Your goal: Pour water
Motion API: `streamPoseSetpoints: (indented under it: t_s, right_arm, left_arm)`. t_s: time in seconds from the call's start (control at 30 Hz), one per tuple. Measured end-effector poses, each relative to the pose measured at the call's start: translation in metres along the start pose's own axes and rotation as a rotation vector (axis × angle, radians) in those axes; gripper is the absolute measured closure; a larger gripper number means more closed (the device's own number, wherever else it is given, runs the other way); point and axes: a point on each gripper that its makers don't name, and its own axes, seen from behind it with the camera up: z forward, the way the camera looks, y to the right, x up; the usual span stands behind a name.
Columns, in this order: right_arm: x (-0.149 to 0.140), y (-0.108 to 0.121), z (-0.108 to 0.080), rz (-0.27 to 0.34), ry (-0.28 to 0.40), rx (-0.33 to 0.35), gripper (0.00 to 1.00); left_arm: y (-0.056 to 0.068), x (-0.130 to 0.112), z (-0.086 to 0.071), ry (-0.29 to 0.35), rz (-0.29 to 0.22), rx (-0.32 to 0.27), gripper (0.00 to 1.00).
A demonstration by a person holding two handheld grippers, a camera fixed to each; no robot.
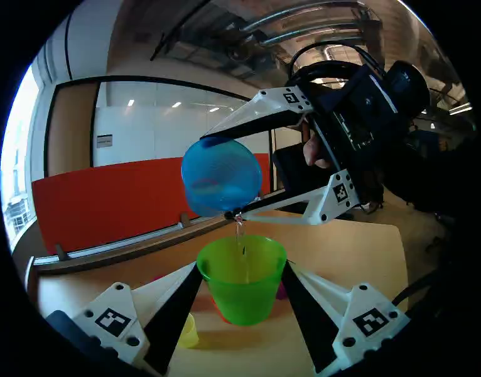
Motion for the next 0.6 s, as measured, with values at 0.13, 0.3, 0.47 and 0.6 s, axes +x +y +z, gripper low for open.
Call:
streamPoseSetpoints:
  t_s: [0.13,0.3,0.47,0.6]
  right_arm:
    - [0.0005,0.0009,0.0002,-0.007,0.002,-0.002,0.07]
    - [0.0002,0.0013,0.0003,-0.012,0.002,-0.004,0.07]
    - [0.0002,0.0026,-0.0002,-0.019,0.003,-0.006,0.07]
    - [-0.0002,0.0034,-0.0005,-0.025,0.003,-0.007,0.07]
  left_arm:
    - [-0.0003,0.0005,-0.0001,0.001,0.0,0.001,0.13]
    - [-0.0009,0.0003,-0.0006,0.0,0.004,0.002,0.13]
    - [-0.0011,0.0014,-0.001,0.002,0.01,0.005,0.13]
    - [-0.0003,0.0013,-0.0012,0.002,0.012,0.004,0.13]
